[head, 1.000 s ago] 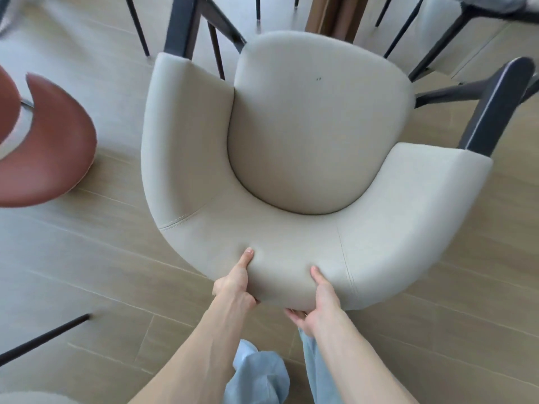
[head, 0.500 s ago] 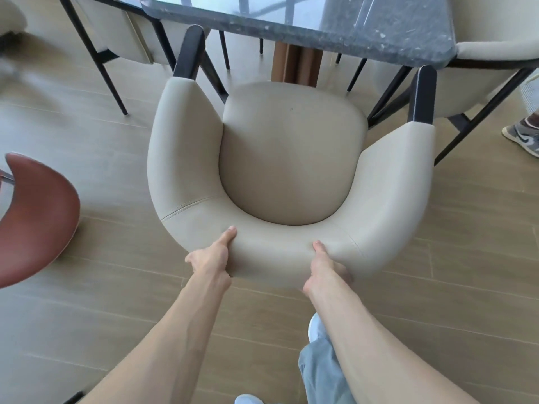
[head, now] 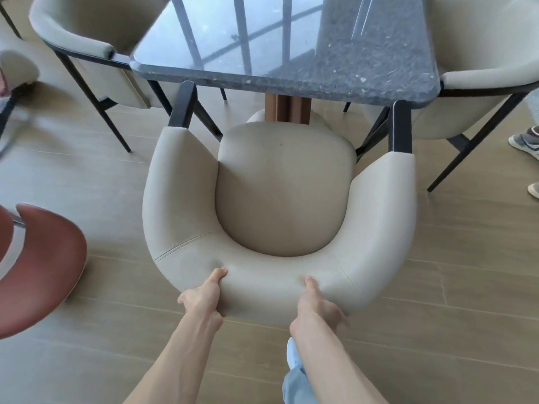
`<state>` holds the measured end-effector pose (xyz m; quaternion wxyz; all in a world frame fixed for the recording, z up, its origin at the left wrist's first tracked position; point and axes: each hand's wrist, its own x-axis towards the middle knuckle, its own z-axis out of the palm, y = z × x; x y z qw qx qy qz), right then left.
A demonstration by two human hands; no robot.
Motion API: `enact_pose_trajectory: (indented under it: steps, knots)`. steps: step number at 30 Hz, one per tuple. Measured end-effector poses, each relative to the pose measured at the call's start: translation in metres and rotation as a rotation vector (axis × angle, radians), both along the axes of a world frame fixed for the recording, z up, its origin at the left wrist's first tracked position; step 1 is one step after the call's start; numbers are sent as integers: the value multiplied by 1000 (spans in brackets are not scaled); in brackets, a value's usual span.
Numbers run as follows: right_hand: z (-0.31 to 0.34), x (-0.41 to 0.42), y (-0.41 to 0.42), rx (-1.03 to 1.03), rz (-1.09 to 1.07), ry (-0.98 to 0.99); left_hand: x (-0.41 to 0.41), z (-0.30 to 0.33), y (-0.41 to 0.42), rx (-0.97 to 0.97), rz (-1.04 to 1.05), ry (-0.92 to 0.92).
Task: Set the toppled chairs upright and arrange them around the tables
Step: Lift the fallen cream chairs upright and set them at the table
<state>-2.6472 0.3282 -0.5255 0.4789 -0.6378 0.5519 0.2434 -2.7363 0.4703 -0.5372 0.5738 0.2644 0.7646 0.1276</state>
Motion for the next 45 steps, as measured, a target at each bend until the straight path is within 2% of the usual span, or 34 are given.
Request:
enact_pose_trajectory:
  steps: [12,17,22,34,36,38,40,41,43,45]
  knots:
    - [13,-15,-7,32,-70,-4,-18,16,-8,-36,-54,-34]
    - [11,-5,-5,-27,-38,12,-10,13,-4,-46,-57,-9]
    - [12,15,8,-80,57,50,12,14,10,-59,-62,7]
    - [6,97,59,-42,45,-25,98,19,53,-49,-112,94]
    - [5,111,63,-2,34,1,110,21,58,-61,-117,79]
    - [7,118,64,127,96,-8,121,23,64,-76,-120,77]
    - [4,124,63,274,-15,9,127,22,67,-84,-116,96]
    - [2,126,65,275,-38,24,128,22,67,-83,-119,106]
    - [15,118,68,93,94,-32,127,21,68,-90,-140,121]
    - [23,117,71,-5,35,-35,123,25,70,-127,-183,89]
